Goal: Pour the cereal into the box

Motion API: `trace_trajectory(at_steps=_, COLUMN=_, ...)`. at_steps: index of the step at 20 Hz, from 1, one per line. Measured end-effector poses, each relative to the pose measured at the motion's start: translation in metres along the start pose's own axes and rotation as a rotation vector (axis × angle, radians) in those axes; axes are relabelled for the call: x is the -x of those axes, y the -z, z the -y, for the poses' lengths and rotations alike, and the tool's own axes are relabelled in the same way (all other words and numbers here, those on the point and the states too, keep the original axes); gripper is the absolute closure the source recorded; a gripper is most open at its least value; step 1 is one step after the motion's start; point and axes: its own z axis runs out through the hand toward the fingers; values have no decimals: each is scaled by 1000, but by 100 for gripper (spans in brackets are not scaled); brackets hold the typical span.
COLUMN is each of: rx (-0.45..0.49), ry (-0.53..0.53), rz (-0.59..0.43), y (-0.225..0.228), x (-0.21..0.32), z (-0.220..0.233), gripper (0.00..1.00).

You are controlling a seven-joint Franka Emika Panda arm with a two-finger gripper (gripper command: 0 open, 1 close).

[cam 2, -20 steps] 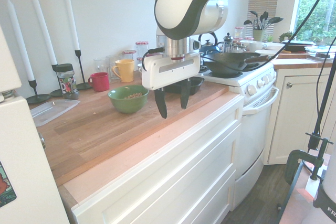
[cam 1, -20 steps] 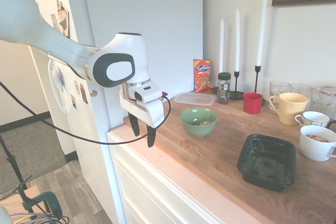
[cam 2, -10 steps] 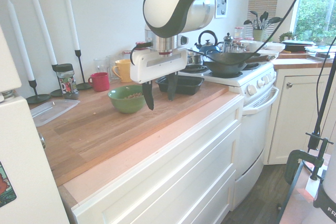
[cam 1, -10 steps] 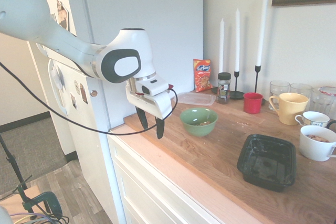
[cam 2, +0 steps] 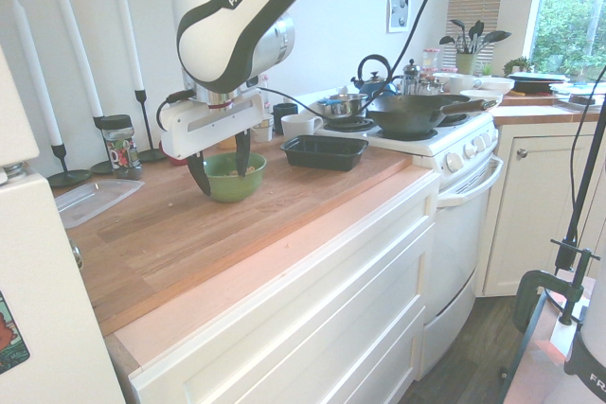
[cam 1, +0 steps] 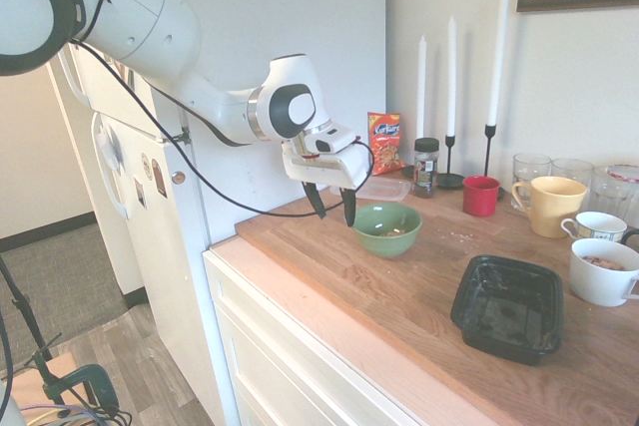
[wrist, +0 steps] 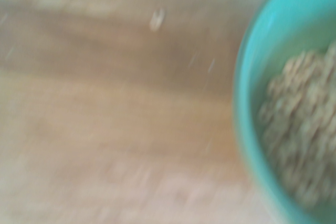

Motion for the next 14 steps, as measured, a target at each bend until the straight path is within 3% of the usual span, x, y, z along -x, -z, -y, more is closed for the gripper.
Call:
trace_trajectory(at_steps=7, rx=14, ry=29, rz=-68, y=2, x=-3, z=33, gripper=0)
trace_trajectory(at_steps=14, rx=117, ry=34, rz=-177, y=-51, x=-35, z=69, gripper=0)
